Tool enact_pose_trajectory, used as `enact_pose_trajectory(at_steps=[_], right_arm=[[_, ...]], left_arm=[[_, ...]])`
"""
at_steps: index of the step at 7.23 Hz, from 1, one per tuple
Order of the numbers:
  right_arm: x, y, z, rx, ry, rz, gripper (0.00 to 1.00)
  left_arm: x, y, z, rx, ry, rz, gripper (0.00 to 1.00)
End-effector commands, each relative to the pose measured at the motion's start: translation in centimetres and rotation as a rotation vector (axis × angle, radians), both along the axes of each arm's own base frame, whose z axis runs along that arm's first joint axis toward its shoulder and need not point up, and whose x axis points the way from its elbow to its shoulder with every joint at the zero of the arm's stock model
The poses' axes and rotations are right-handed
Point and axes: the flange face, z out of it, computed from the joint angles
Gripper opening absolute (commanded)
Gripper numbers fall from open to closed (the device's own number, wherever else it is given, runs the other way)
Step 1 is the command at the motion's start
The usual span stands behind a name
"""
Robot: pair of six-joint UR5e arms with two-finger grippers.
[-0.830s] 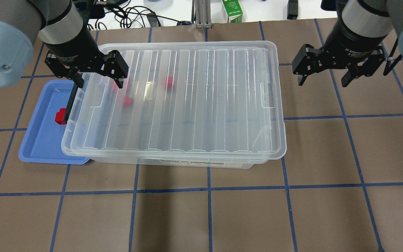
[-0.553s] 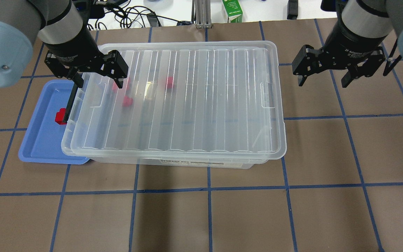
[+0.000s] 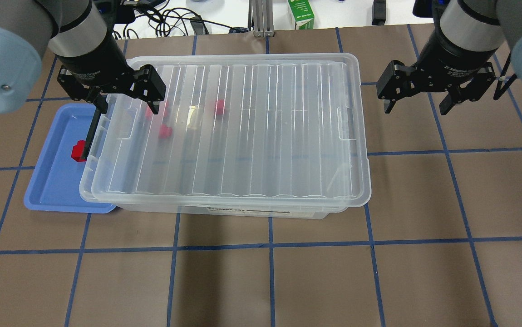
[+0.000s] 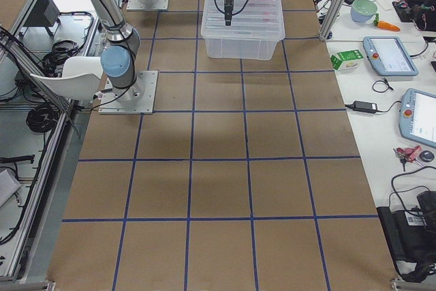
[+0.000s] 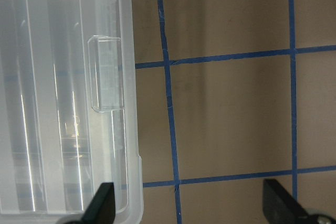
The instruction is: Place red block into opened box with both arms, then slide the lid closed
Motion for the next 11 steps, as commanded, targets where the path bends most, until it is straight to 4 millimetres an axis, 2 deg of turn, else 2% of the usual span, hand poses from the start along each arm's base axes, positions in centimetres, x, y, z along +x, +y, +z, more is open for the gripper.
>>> enact_pose_trajectory(at_steps=[1, 2, 4, 5, 7, 9, 11], right_arm=[[-0.2, -0.4, -3.4, 0.063, 0.0, -0.002, 1.0], [-0.3, -1.1, -6.7, 0.119, -0.001, -0.01, 1.0], [0.0, -5.9, -9.1, -0.041, -0.006, -0.013, 1.0], [0.1, -6.5, -10.4, -0.017, -0.004, -0.01, 1.0], [0.3, -7.1, -11.0, -0.009, -0.014, -0.007, 1.0], [1.9, -6.9, -11.3, -0.003, -0.073, 0.011, 1.0], [1.5, -6.8, -12.1, 0.017, -0.055, 0.024, 1.0]], left_arm=[[0.0, -0.1, -0.1, 0.003, -0.002, 0.0, 1.0], [0.0, -0.1, -0.1, 0.003, -0.002, 0.0, 1.0], [0.0, 0.0, -0.1, 0.001, -0.002, 0.0, 1.0], [0.0, -0.1, -0.1, 0.003, -0.002, 0.0, 1.0], [0.0, -0.1, -0.1, 0.003, -0.002, 0.0, 1.0], [0.0, -0.2, -0.3, 0.006, 0.001, 0.0, 1.0], [0.0, -0.2, -0.3, 0.006, 0.001, 0.0, 1.0]])
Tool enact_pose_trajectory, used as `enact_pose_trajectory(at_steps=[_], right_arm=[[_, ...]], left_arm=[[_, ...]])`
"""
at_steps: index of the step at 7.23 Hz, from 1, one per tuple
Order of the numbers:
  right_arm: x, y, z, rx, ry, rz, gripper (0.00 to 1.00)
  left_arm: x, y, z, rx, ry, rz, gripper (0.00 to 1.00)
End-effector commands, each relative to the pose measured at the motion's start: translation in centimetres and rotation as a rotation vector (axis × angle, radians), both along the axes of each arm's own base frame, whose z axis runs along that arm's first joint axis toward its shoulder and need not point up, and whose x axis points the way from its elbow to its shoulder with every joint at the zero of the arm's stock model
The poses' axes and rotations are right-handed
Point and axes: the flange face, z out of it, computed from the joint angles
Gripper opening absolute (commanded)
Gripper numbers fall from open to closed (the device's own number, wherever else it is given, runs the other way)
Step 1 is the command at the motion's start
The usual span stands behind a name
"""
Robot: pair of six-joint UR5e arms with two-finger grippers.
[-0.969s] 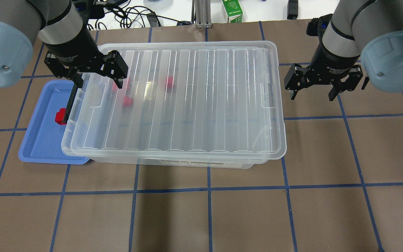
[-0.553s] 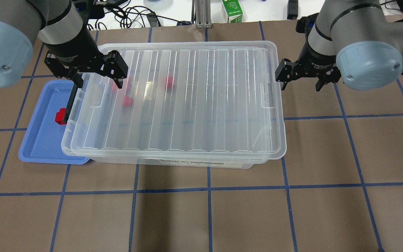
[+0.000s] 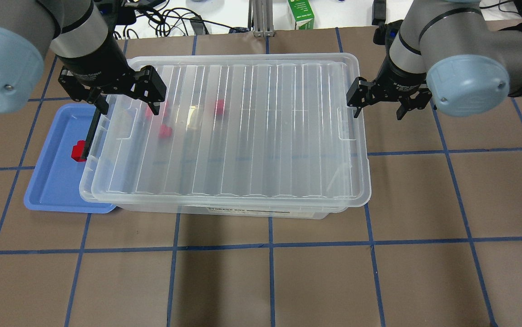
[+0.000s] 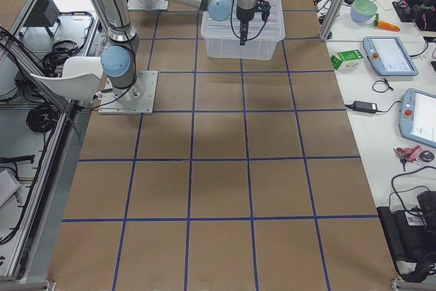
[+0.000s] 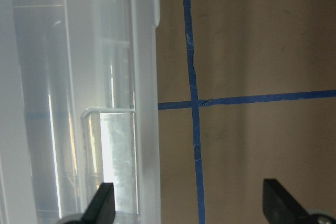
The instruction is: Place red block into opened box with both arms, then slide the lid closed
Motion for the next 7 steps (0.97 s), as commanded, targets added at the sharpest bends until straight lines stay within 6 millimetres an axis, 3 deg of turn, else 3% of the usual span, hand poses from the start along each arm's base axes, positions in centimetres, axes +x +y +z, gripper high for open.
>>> enact_pose_trajectory(at_steps=[1, 4, 7], right_arm=[[-0.2, -0.2, -0.8, 0.015, 0.004, 0.01, 1.0], [-1.0, -1.3, -2.8, 0.053, 0.052, 0.008, 1.0], [-1.0, -1.4, -3.0, 0.056, 0.053, 0.008, 1.0]], left_arm=[[0.0, 0.0, 0.1, -0.001, 0.001, 0.0, 1.0], [0.0, 0.0, 0.0, 0.0, -0.001, 0.0, 1.0], [0.0, 0.1, 0.1, -0.003, -0.002, 0.0, 1.0]])
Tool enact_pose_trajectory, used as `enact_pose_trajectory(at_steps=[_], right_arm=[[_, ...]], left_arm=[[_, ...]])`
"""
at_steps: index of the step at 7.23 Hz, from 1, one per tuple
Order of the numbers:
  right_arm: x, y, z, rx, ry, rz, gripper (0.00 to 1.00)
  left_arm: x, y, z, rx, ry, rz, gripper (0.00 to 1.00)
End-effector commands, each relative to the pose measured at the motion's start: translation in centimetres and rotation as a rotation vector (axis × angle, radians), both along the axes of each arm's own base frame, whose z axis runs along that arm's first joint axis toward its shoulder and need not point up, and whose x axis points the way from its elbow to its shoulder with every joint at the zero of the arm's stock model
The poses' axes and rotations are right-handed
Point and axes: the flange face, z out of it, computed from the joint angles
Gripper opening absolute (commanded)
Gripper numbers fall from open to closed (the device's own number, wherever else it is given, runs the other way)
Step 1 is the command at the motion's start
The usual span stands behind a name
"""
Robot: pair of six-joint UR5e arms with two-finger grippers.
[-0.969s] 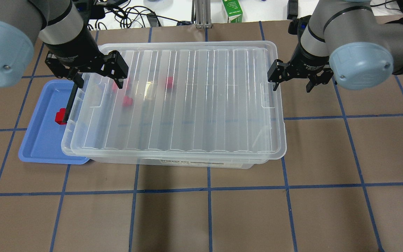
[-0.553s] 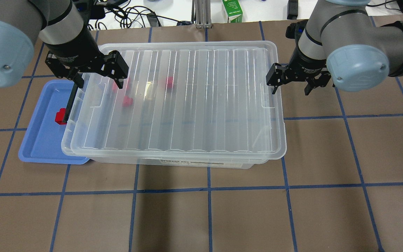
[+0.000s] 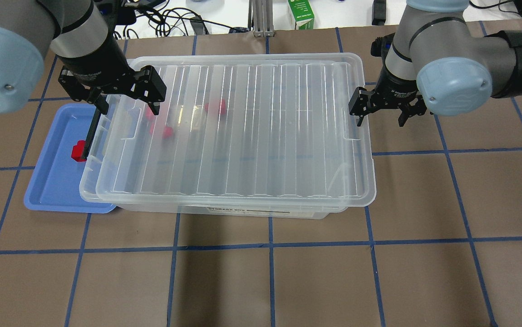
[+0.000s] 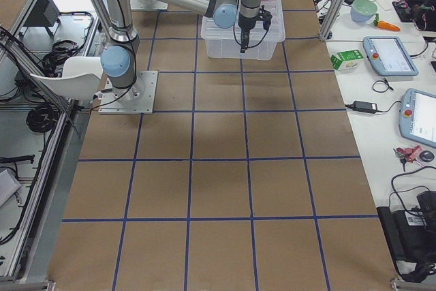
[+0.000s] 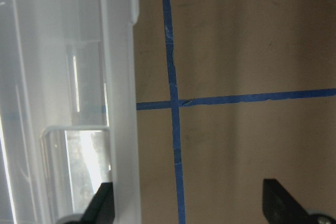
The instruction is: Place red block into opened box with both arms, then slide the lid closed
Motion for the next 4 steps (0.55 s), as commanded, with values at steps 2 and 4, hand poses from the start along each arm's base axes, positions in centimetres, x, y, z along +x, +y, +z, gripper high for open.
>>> enact_pose_trajectory(at_steps=[2, 4], right_arm=[[-0.3, -0.2, 0.1, -0.001, 0.003, 0.005, 1.0], [-2.2, -0.6, 0.1, -0.001, 0.003, 0.055, 1.0]], left_arm=[[0.0, -0.1, -0.2, 0.003, 0.004, 0.0, 1.0], [-0.1, -0.1, -0.2, 0.005, 0.005, 0.0, 1.0]])
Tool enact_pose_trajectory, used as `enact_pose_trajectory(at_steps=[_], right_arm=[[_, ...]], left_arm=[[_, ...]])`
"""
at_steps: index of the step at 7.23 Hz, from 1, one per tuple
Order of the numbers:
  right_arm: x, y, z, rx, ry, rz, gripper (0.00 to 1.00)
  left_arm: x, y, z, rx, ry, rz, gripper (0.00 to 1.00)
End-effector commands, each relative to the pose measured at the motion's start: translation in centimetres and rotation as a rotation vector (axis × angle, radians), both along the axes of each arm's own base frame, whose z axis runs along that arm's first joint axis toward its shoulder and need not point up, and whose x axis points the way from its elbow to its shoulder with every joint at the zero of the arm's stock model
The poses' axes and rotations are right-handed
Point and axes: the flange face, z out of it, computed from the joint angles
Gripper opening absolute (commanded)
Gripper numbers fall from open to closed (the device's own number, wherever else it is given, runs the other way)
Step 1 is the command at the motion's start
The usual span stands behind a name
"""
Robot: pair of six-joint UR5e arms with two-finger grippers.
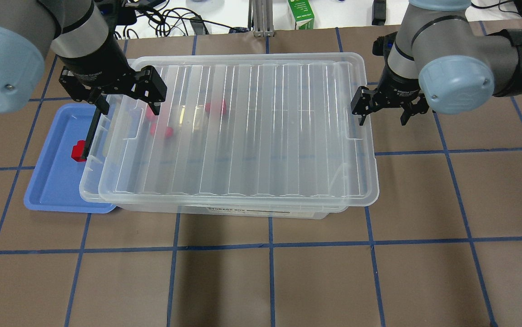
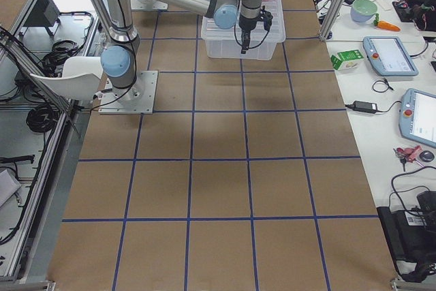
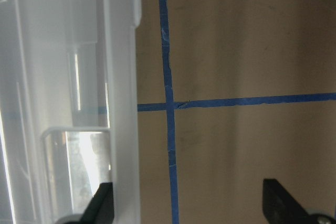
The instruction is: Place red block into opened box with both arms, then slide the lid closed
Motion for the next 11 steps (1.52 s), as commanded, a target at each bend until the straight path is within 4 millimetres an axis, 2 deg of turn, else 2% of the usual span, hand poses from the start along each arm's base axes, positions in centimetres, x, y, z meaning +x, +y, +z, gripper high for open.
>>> enact_pose_trajectory(at_steps=[1, 4, 6, 8, 9, 10, 11], right_arm=[[-3.1, -0.4, -0.1, 0.007, 0.025, 0.057, 1.0], [-6.1, -0.7, -0.1, 0.012, 0.03, 0.109, 1.0], [-9.3, -0.8, -0.1, 0.02, 0.044, 0.145, 1.0], [-11.7, -0.9, 0.0, 0.021, 0.042, 0.168, 1.0], [-12.8, -0.9, 0.0, 0.021, 0.04, 0.184, 1.0], [-13.7, -0.9, 0.0, 0.021, 0.04, 0.19, 1.0], [-14.3, -0.9, 0.2, 0.018, 0.047, 0.198, 1.0]], left_arm=[[0.0, 0.2, 0.3, -0.006, 0.0, 0.0, 1.0], [0.0, 0.0, 0.0, 0.0, 0.001, 0.0, 1.0], [0.0, 0.2, 0.3, -0.006, -0.001, 0.0, 1.0], [0.1, -0.1, -0.1, 0.003, -0.003, 0.002, 1.0], [1.2, -0.4, 0.0, -0.001, -0.008, -0.01, 1.0], [4.0, -1.2, 0.5, -0.007, -0.004, -0.062, 1.0], [8.3, -1.6, 0.0, 0.011, 0.001, -0.025, 1.0]])
